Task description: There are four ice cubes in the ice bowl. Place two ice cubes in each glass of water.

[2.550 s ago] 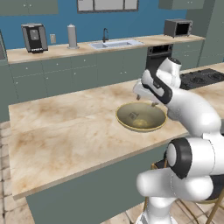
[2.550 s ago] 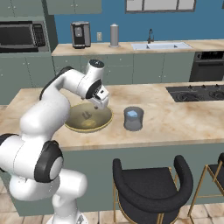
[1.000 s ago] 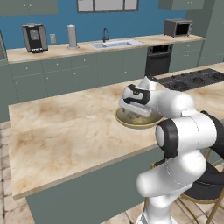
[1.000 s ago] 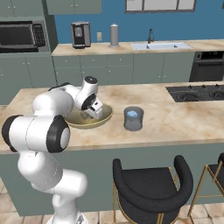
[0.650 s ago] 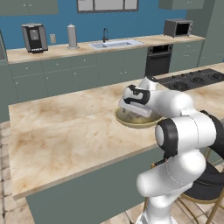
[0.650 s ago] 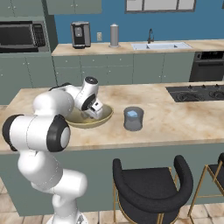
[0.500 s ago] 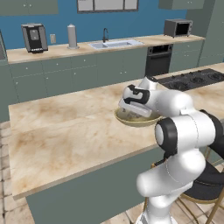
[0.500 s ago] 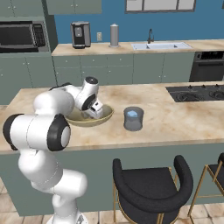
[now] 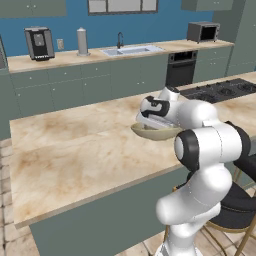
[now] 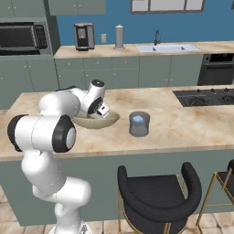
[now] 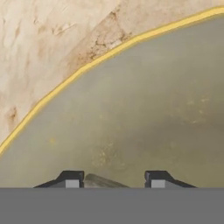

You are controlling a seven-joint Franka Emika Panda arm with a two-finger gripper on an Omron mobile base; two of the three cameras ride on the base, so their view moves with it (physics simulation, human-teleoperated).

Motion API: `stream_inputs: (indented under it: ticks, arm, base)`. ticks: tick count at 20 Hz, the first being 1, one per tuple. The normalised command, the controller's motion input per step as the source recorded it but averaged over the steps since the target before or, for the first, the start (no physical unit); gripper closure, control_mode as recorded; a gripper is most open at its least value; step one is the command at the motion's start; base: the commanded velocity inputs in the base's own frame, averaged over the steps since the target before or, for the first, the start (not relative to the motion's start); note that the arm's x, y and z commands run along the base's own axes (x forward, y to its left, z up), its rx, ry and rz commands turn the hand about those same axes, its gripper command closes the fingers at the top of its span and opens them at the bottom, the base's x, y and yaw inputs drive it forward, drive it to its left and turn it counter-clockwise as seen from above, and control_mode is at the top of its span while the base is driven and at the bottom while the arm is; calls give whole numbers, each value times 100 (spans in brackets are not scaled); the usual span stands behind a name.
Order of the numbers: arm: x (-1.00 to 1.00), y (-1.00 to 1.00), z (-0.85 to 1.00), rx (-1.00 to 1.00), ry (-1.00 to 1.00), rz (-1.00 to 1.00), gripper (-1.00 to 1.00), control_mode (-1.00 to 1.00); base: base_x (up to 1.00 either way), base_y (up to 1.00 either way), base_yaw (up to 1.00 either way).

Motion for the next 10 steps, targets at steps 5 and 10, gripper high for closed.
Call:
stream_inputs:
  ticks: [5, 10]
  arm:
    - [-1, 0, 1, 0, 0, 0, 100, -100]
    - [0, 0, 21, 0, 0, 0, 100, -100]
  base:
    - [0, 0, 0]
    - [0, 0, 0]
